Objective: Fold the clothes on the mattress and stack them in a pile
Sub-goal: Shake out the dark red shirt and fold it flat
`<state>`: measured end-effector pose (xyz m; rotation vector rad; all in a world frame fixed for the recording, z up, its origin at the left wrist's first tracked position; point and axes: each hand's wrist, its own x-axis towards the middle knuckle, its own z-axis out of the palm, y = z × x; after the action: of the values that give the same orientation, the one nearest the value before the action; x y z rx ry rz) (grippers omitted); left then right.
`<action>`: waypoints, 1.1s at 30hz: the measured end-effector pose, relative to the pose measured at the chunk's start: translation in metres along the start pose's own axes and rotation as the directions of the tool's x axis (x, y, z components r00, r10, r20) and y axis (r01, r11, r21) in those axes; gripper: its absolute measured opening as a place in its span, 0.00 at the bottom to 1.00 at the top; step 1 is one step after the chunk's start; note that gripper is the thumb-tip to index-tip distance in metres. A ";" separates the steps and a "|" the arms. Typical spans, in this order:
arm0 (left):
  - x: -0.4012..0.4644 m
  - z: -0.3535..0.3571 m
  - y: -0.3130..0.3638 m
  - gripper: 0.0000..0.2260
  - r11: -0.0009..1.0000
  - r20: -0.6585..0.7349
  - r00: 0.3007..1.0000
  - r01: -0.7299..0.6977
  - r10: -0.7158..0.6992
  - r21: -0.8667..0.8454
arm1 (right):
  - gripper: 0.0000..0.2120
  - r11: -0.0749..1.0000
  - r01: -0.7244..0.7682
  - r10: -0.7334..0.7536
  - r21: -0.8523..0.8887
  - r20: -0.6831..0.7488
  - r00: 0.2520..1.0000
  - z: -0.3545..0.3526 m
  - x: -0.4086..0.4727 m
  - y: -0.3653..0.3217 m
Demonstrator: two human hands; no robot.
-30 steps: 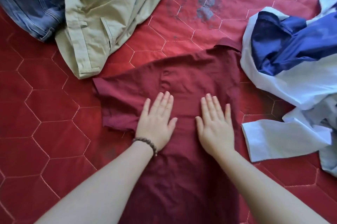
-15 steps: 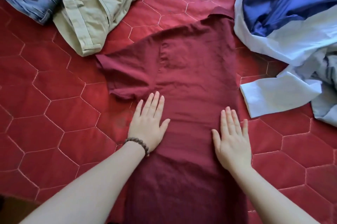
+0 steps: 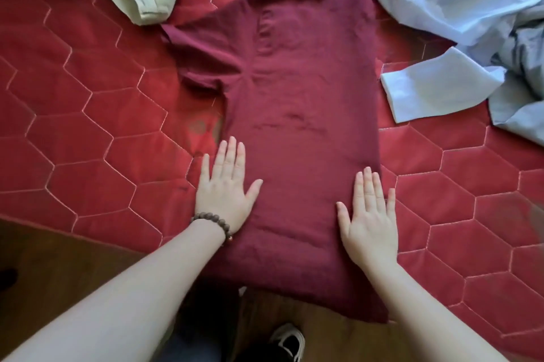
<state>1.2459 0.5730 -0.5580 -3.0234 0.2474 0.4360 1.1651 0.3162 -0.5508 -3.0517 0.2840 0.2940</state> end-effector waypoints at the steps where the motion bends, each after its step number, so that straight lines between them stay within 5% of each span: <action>1: -0.009 -0.001 -0.005 0.34 0.999 0.000 0.999 0.045 -0.045 0.009 | 0.33 1.000 -0.024 0.024 -0.002 0.004 1.000 -0.002 -0.008 0.007; 3: -0.026 -0.006 0.009 0.33 0.998 -0.043 0.998 0.051 -0.052 -0.033 | 0.33 0.999 -0.026 0.026 0.018 -0.020 0.999 -0.004 -0.020 -0.001; 8: -0.072 0.010 0.077 0.29 0.964 -0.027 0.968 -0.250 0.248 -0.090 | 0.27 0.977 0.194 -0.189 0.092 -0.056 0.980 0.011 -0.045 -0.069; 20: -0.130 0.021 0.017 0.35 0.993 0.026 0.999 0.040 -0.037 -0.115 | 0.34 0.998 -0.055 0.055 0.013 0.056 0.997 0.006 -0.111 0.028; 27: -0.047 -0.016 0.076 0.30 0.964 -0.072 0.988 -0.150 0.138 -0.221 | 0.29 0.973 0.165 -0.155 0.162 -0.074 0.985 -0.011 -0.019 -0.048; 33: 0.041 -0.016 0.081 0.28 0.972 -0.062 0.984 -0.176 0.168 -0.154 | 0.26 0.983 0.114 -0.107 0.144 -0.056 0.993 -0.004 0.064 -0.070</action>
<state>1.2757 0.4858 -0.5586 -3.1846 0.5046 0.4132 1.2403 0.3729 -0.5557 -2.9179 0.1313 0.1839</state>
